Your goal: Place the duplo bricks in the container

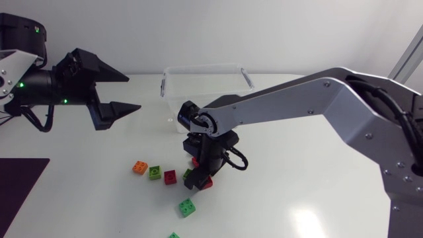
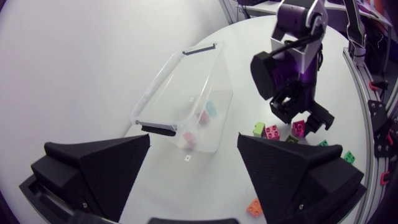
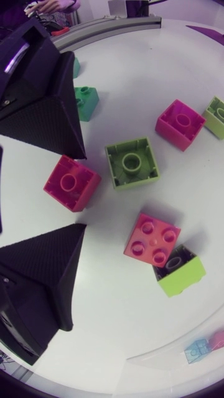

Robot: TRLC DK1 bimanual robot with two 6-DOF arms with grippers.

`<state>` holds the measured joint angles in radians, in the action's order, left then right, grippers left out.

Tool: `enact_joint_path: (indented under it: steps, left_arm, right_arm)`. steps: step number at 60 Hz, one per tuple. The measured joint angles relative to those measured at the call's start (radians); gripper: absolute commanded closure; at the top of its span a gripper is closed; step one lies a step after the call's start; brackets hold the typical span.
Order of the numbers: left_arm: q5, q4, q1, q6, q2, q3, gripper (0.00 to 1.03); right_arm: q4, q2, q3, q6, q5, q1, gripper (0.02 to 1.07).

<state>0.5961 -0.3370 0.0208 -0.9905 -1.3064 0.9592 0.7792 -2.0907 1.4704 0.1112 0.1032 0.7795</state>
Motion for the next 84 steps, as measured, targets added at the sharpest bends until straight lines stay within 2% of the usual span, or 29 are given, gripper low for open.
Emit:
enact_joint_path:
  steps: [1, 2, 20, 30, 47, 72, 78, 84]
  left_arm:
    - [0.004, -0.001, -0.004, -0.01, 0.004, -0.01, 0.05]
    - [0.007, -0.005, -0.008, -0.019, 0.008, -0.018, 0.05]
    - [0.056, -0.217, -0.087, -0.306, 0.018, -0.1, 0.05]
    - [0.056, -0.251, -0.111, -0.481, -0.028, -0.193, 0.05]
    - [0.021, -0.251, -0.117, -0.658, -0.304, -0.182, 0.06]
    - [-0.021, -0.25, -0.096, -0.723, -0.495, -0.023, 0.08]
    - [-0.035, -0.251, -0.082, -0.731, -0.519, -0.015, 0.1]
    - [-0.055, -0.251, -0.07, -0.745, -0.539, -0.014, 0.21]
  right_arm:
    - [0.001, -0.001, 0.0, 0.0, 0.0, -0.001, 0.8]
    - [0.001, -0.002, 0.0, 0.0, -0.001, -0.001, 0.81]
    - [0.003, 0.024, -0.021, 0.0, -0.004, -0.034, 0.81]
    - [0.023, 0.117, -0.035, 0.001, -0.024, -0.074, 0.81]
    - [0.043, 0.243, -0.005, 0.001, -0.034, -0.088, 0.81]
    - [0.051, 0.263, 0.11, 0.001, -0.029, -0.12, 0.81]
    - [0.029, 0.264, 0.131, 0.001, -0.026, -0.146, 0.81]
    - [-0.009, 0.265, 0.155, 0.001, -0.026, -0.181, 0.81]
